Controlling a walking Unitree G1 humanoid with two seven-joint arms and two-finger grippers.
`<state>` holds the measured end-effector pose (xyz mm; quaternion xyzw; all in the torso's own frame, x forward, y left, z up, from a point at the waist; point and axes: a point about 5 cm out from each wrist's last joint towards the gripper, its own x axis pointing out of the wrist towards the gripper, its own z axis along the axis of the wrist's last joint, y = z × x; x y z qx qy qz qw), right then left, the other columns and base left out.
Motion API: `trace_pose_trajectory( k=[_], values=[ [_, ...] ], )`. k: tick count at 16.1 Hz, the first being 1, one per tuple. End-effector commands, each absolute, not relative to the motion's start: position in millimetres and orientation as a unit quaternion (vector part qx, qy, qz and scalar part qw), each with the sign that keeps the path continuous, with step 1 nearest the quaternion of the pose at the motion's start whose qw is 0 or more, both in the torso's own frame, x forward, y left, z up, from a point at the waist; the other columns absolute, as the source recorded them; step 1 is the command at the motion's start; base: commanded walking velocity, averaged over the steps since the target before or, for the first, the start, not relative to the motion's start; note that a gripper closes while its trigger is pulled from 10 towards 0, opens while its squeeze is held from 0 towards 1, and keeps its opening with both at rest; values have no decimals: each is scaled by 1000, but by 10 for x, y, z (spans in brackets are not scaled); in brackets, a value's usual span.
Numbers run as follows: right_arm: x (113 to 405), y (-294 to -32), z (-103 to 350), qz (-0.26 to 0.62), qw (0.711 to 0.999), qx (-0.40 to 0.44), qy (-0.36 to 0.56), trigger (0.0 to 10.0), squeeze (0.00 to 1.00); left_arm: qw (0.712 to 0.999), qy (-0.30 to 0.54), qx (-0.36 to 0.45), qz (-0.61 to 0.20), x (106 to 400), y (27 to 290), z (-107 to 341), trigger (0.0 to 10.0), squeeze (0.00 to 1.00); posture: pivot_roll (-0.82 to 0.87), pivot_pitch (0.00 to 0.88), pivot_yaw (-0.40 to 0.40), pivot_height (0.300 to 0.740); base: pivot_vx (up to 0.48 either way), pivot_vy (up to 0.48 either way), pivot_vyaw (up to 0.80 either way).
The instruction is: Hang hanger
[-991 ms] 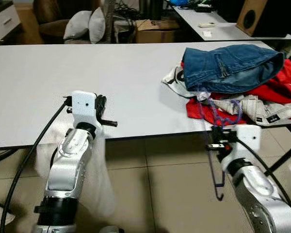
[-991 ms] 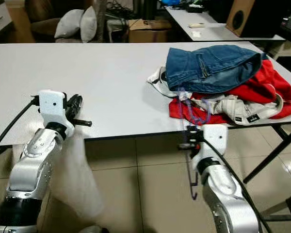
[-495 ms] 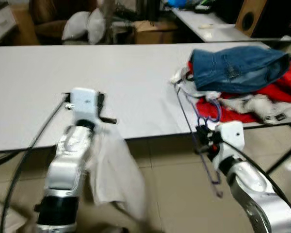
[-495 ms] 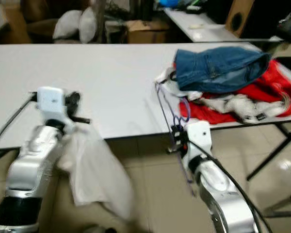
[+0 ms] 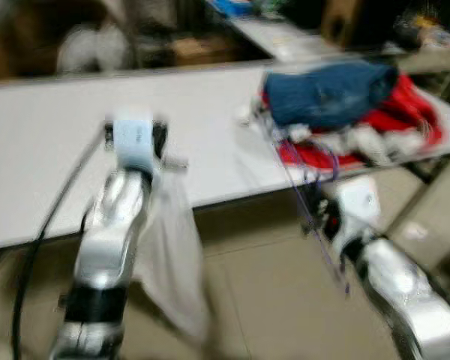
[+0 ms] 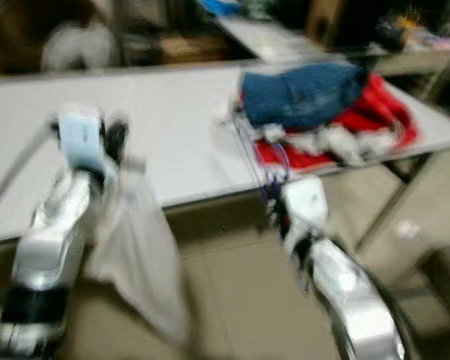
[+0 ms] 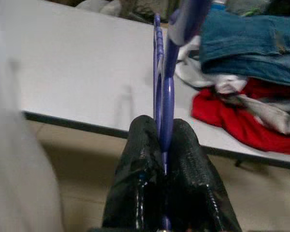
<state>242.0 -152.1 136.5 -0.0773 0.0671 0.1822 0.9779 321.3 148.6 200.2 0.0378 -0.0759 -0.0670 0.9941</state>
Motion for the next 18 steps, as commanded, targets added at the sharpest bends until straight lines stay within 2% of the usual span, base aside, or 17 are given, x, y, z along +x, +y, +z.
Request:
trace_pose_trajectory(
  k=[1,8,11,15,18],
  values=[
    [2489,-1545,1497,182,978,-93,39,10000,0,993,-95,38,-62,3250,1512,2093,10000,0,-28,0,9,740,401,0,800],
    [2554,-1633,1527,184,975,-118,31,10000,0,993,-97,33,-64,3303,1476,2090,10000,0,-34,0,2,740,401,0,800],
    [2559,-1650,1569,198,974,-102,24,10000,0,992,-105,29,-70,3320,1456,2130,10000,0,-35,0,-10,740,400,0,156],
    [2462,-1658,1705,290,949,-124,8,10000,0,985,-122,21,-121,3373,1290,2252,10000,0,-33,0,-20,740,277,0,0],
    [2330,-1862,1848,382,909,-166,31,10000,0,972,-165,31,-162,3599,1156,2590,10000,0,-34,0,-14,740,0,0,0]
  ],
)
